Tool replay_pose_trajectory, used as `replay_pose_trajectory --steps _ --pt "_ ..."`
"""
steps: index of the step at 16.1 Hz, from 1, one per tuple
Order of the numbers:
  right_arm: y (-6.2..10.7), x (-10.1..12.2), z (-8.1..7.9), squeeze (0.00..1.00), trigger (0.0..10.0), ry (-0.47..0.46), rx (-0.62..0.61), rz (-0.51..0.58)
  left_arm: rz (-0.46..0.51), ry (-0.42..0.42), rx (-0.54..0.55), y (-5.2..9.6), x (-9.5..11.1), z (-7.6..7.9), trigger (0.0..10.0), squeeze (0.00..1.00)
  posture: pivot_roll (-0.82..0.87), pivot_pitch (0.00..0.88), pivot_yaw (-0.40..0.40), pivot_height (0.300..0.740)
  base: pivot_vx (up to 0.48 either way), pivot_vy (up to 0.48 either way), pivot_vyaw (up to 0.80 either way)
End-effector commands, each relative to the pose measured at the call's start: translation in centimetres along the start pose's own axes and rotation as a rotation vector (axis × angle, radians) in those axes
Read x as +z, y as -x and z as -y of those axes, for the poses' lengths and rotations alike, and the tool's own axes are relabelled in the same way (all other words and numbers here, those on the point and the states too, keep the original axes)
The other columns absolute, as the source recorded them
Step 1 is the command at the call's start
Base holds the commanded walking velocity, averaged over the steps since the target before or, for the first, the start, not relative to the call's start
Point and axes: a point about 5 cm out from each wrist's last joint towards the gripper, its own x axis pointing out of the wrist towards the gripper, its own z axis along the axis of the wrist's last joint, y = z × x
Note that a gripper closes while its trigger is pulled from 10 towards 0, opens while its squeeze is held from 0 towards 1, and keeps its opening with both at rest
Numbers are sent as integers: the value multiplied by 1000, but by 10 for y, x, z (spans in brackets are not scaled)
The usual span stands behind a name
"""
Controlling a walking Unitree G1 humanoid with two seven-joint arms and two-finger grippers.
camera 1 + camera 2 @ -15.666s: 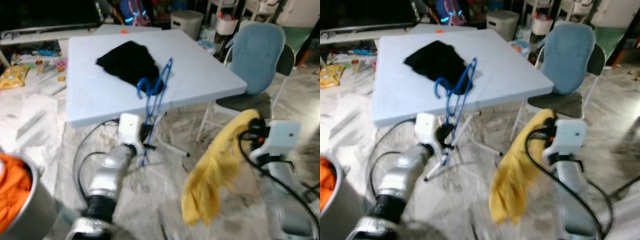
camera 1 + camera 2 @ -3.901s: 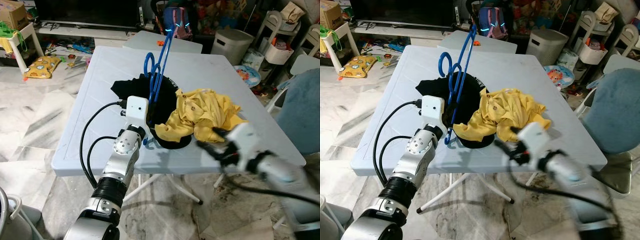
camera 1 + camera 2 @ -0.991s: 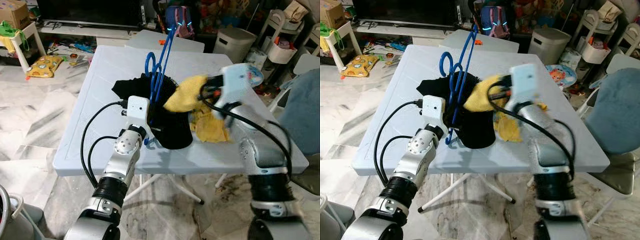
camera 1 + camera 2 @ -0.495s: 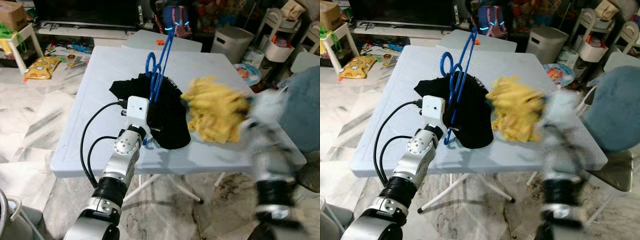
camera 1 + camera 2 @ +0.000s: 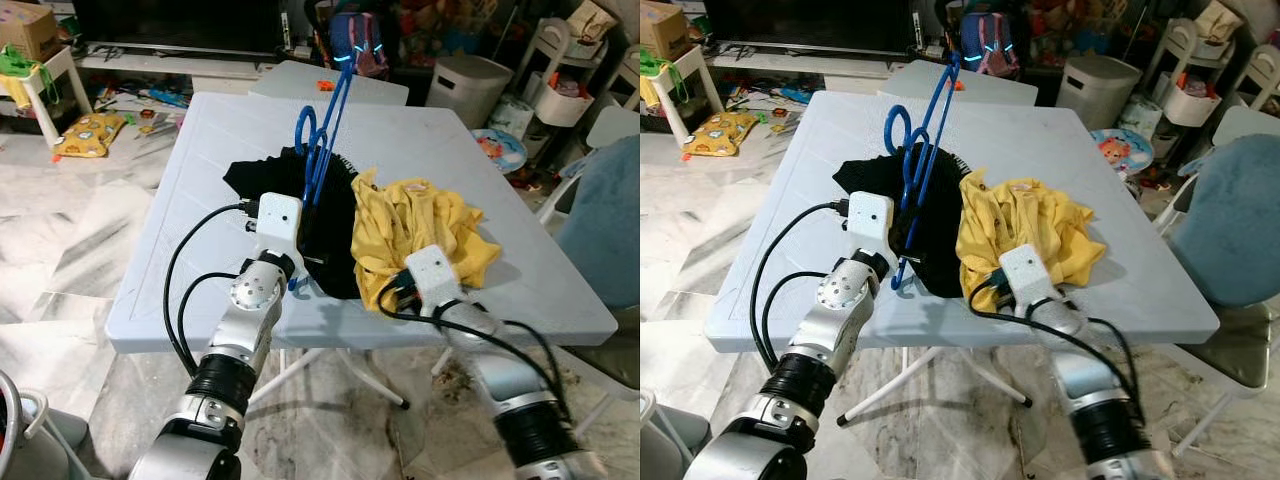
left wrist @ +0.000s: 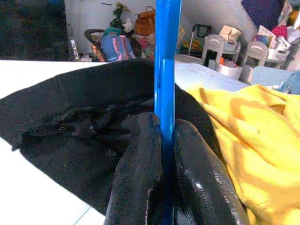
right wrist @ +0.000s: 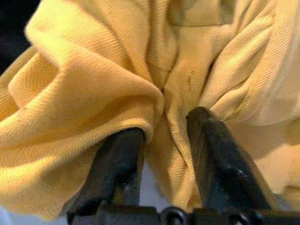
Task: Hang hanger
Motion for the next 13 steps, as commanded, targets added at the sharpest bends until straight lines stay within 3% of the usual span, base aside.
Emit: replay_pose_trajectory --steps 1,4,7,8,10,11,13 --pt "6 3 14 1000 10000 14 -44 29 -104 3 -13 7 -23 2 10000 0 35 0 -107 740 0 0 0" --pt "31 3 55 1000 10000 179 -208 85 -85 -71 -73 11 -21 -2 10000 0 34 0 -104 740 0 0 0" --pt "55 7 69 1000 10000 171 -244 174 -99 -97 -84 14 -23 -11 10000 0 20 0 -88 740 0 0 0" --pt "62 9 67 1000 10000 193 -265 189 -78 -145 -105 15 -20 -12 10000 0 17 0 -84 740 0 0 0" --pt "69 11 55 1000 10000 147 -232 219 -37 -173 -138 17 -12 -9 10000 0 15 0 -77 740 0 0 0" --pt "75 9 30 1000 10000 70 -163 272 -7 -177 -143 20 -5 -5 10000 0 21 0 -78 740 0 0 0" --pt "76 8 16 1000 10000 -38 -155 313 11 -160 -144 23 -3 0 10000 0 32 0 -81 740 0 0 0"
